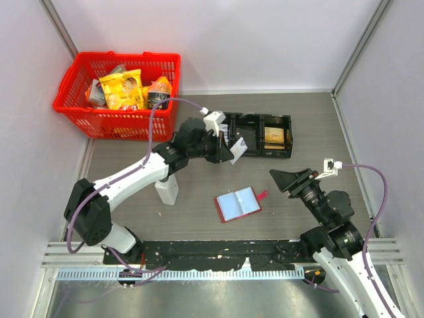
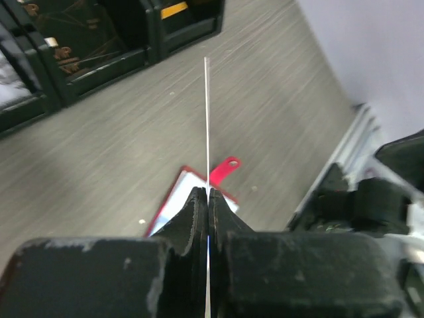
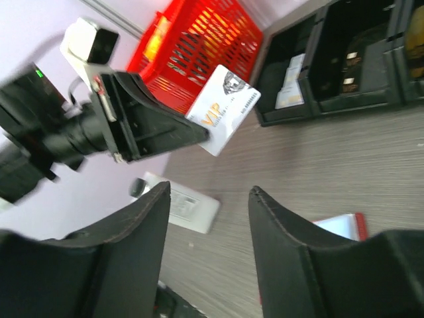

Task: Take the credit cards out of the card holder
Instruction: Place the credit card in the storage box.

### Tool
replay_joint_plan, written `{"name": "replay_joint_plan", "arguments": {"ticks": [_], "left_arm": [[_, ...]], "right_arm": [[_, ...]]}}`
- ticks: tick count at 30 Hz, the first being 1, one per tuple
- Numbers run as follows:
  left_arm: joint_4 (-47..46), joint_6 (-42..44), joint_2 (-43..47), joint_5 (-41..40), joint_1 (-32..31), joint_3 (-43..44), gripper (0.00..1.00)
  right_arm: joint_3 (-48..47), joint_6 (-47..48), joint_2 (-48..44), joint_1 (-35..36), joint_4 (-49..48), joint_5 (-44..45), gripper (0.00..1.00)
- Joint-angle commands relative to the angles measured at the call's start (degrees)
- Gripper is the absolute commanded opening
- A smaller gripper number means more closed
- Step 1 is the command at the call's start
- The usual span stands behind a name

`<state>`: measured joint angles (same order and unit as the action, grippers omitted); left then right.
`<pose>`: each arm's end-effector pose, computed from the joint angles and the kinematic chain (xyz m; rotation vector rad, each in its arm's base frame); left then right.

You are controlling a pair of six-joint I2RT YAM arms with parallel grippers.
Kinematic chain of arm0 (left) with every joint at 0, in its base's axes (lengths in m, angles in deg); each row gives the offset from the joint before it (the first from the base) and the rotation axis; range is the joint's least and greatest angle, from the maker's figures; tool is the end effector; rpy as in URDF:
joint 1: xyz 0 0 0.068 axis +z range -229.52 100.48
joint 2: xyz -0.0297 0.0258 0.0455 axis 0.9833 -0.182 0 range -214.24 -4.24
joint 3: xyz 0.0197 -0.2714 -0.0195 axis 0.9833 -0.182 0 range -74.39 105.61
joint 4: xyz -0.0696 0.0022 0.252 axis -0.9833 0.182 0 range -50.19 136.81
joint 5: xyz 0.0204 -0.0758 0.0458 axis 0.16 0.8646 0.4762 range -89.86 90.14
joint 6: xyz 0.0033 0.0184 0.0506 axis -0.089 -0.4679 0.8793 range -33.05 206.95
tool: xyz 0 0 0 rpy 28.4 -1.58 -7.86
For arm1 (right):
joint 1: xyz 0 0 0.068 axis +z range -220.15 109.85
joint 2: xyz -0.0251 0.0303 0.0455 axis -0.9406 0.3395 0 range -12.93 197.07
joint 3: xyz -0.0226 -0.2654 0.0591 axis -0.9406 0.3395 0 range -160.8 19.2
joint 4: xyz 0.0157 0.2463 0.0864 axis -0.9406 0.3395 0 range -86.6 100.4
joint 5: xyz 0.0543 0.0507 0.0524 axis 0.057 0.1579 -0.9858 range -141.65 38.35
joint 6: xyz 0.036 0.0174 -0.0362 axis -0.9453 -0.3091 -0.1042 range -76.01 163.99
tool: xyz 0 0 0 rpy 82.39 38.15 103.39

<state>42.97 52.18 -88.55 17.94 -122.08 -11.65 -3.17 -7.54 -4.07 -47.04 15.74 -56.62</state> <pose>0.2444 -0.2390 0.2967 0.3650 2.1512 -1.1341 0.0841 0.0393 0.2721 0.3354 1.6231 1.0817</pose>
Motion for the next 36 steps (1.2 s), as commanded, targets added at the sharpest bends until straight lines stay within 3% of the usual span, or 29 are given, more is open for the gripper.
{"name": "replay_joint_plan", "arguments": {"ticks": [1, 4, 11, 20, 36], "left_arm": [[23.02, 21.2, -4.53, 0.99, 1.52, 9.75, 0.0], [26.71, 27.54, -8.48, 2.58, 3.71, 15.11, 0.0], [35.76, 39.93, -21.31, 7.24, 11.36, 30.57, 0.0], [53.6, 56.9, -37.58, 9.18, 15.49, 50.36, 0.0], [57.04, 66.66, -48.48, 13.31, 15.41, 61.44, 0.0]], "right_arm": [[-3.12, 9.69, -0.16, -0.09, 6.03, 1.9, 0.6], [-3.47, 12.75, 0.45, -0.09, 7.43, 1.72, 0.68], [-3.3, 17.69, 1.86, -0.09, 8.75, -0.3, 0.69], [-1.8, 18.92, -0.25, -0.09, 8.14, -0.21, 0.69], [-1.54, 19.62, 1.42, -0.09, 7.17, -1.18, 0.69]]}}
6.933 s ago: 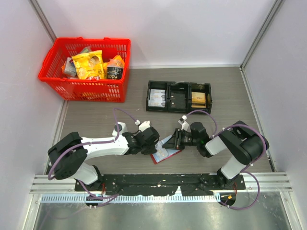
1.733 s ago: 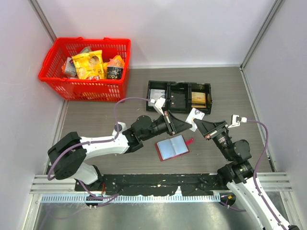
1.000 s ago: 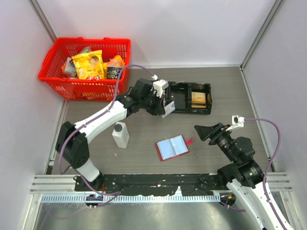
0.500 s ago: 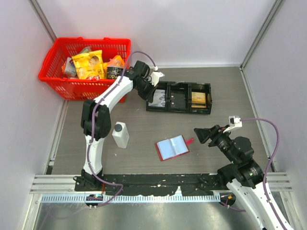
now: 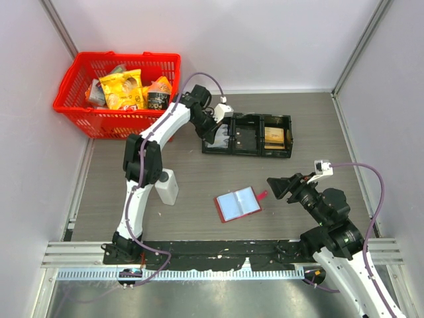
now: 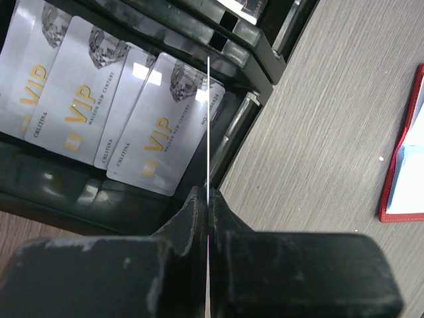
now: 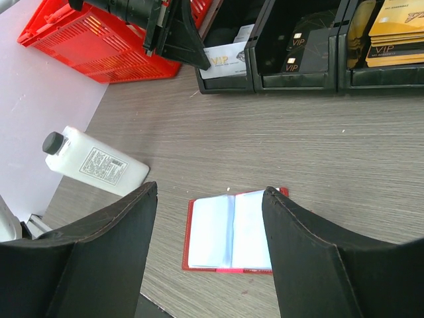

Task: Take the credit cards out of the card holder
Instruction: Place the credit card in the storage box.

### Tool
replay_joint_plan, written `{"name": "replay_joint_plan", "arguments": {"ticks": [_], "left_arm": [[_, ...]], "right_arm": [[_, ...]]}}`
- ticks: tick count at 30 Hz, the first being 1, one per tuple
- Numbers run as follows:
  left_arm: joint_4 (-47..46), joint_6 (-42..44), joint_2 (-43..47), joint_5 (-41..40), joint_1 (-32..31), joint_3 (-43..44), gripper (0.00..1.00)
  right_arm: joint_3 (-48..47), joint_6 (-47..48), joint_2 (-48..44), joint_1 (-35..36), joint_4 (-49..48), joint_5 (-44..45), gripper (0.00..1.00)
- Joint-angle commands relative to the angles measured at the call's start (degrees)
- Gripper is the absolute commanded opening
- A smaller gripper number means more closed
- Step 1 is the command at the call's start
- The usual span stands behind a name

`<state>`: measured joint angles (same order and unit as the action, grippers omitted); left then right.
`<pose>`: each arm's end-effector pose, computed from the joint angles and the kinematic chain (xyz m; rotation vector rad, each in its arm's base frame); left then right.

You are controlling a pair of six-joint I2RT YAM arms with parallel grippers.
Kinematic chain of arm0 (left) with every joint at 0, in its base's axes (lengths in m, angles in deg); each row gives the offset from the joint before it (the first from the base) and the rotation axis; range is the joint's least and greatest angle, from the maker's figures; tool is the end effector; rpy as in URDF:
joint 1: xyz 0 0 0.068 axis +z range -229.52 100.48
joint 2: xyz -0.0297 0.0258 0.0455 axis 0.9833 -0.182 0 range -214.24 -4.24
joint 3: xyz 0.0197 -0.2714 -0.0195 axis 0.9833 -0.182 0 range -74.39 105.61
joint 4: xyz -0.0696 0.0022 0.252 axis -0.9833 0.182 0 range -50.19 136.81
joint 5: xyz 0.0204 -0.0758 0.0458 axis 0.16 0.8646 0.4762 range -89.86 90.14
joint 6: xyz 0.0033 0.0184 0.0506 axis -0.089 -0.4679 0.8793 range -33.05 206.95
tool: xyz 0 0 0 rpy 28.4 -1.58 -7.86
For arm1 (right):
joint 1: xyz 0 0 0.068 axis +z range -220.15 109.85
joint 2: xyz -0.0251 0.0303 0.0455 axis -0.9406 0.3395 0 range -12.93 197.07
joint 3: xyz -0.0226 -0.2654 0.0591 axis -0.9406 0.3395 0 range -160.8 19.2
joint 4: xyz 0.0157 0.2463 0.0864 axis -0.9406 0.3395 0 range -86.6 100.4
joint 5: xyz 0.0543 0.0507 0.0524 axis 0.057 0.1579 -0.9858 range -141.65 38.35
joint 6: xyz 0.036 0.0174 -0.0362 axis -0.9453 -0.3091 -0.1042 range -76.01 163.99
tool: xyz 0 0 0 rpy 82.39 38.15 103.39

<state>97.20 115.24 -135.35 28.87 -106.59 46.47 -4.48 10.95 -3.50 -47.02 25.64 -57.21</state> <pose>0.4244 -0.2360 0.2305 1.3604 2.3016 -0.6783 0.0820 0.0388 0.2601 0.0787 1.7760 0.8031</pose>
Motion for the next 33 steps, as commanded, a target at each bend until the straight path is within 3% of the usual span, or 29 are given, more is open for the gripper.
{"name": "replay_joint_plan", "arguments": {"ticks": [1, 6, 10, 13, 17, 22, 29, 33], "left_arm": [[3.08, 4.22, -1.95, 2.3, -0.09, 3.68, 0.0], [2.73, 4.4, -3.45, -0.95, -0.09, 5.35, 0.01], [0.71, 4.14, -3.54, -2.71, -0.09, 5.27, 0.11], [-1.04, 3.18, -3.1, -4.64, -0.09, 5.0, 0.26], [-5.6, 0.63, -0.56, -7.19, -0.09, 3.25, 0.34], [-11.93, -4.38, 4.88, -9.57, 0.0, 1.05, 0.55], [-22.21, -16.06, 15.87, -13.34, -0.09, -2.64, 0.78], [-25.39, -25.2, 25.52, -18.34, -0.09, -6.67, 0.99]], "right_arm": [[-0.22, 1.05, 0.94, -0.11, -2.73, -0.68, 0.69], [-0.22, 1.05, 1.03, -0.2, -2.73, -0.76, 0.69], [-0.14, 0.96, 1.12, -0.2, -2.81, -0.68, 0.69], [-0.22, 1.04, 1.47, -0.11, -2.82, -0.77, 0.69], [-0.31, 1.04, 1.73, -0.11, -2.73, -0.94, 0.69], [-1.19, 0.87, 3.92, -0.11, -1.5, -1.38, 0.72], [-5.14, 1.4, 11.74, -0.11, 0.43, -3.14, 0.72], [-7.34, 2.1, 17.54, -0.11, 0.52, -4.72, 0.72]]}}
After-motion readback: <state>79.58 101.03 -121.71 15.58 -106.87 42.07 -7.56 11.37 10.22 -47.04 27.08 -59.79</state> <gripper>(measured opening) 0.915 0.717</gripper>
